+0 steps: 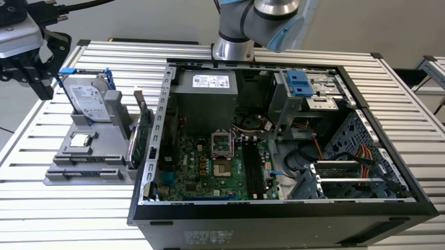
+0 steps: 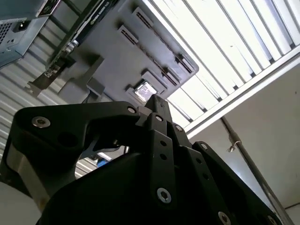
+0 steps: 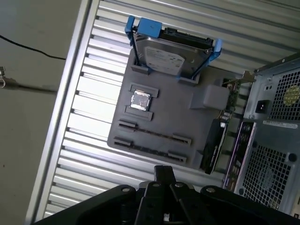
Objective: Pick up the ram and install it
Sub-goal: 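Pick up the ram and move it above insertion slot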
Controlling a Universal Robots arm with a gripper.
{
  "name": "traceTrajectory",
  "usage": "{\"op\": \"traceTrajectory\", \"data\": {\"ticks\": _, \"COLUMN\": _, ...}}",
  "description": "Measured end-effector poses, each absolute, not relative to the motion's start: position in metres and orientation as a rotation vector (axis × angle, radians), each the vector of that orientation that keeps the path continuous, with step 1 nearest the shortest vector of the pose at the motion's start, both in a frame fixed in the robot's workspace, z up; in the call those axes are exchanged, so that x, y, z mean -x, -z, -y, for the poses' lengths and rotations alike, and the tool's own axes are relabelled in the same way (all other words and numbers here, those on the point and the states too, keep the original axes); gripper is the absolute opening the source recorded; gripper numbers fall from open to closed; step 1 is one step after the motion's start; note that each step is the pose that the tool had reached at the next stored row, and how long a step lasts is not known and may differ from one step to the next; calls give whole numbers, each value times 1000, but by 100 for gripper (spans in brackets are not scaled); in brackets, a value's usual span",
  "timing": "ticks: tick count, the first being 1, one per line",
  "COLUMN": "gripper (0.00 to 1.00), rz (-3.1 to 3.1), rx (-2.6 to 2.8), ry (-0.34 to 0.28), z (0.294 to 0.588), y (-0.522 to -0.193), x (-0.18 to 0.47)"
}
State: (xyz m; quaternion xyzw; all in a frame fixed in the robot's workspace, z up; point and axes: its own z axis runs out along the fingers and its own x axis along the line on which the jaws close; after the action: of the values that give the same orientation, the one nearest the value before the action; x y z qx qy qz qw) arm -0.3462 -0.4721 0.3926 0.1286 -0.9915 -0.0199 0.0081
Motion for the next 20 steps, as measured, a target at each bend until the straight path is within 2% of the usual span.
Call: {"op": "traceTrajectory", "data": {"ticks": 20, "gripper": 0, "rz": 3060, "rx": -615, "ry": 52, "z": 472, "y": -393, "x": 346}}
